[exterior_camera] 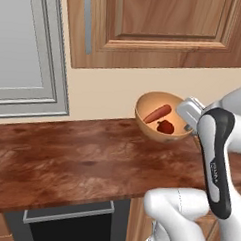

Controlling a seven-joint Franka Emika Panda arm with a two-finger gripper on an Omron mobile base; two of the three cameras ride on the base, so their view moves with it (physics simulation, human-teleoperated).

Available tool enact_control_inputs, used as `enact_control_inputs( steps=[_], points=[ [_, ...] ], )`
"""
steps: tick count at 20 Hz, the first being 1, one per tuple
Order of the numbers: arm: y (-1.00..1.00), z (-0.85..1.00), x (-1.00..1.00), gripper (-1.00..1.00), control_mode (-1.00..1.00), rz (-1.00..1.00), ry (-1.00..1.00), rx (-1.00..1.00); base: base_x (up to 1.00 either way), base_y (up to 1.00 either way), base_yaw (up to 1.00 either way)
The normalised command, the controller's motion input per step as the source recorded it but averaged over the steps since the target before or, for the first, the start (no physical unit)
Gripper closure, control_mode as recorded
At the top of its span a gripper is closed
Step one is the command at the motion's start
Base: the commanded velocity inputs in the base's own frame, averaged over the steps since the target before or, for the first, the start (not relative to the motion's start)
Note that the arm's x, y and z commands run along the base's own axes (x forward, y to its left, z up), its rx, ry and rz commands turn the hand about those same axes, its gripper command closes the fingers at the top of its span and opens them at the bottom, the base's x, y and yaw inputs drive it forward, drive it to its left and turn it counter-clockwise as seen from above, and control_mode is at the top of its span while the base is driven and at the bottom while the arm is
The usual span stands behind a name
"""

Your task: Place the bowl with the bell pepper and carrot on the top shelf of the fridge. Place the bowl with the fish and chicken drumstick on the second highest shelf of the fridge.

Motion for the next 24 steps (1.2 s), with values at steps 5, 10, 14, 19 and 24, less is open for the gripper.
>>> enact_control_inputs(
  steps=[5,10,14,19,24],
  points=[
    [0.00,0.00,-0.40,1.00,-1.00,-0.02,-0.02,0.00,0.00,0.00,0.00],
    [0.00,0.00,0.00,1.00,1.00,0.00,0.01,0.00,-0.28,0.00,-0.03],
    [0.00,0.00,0.00,1.00,1.00,0.00,0.00,0.00,-0.64,-0.08,-0.33],
    [0.00,0.00,0.00,1.00,1.00,0.00,0.00,0.00,-0.61,-0.12,-0.53],
    [0.00,0.00,0.00,1.00,1.00,0.00,0.00,0.00,-0.34,-0.12,-0.65]
  ],
)
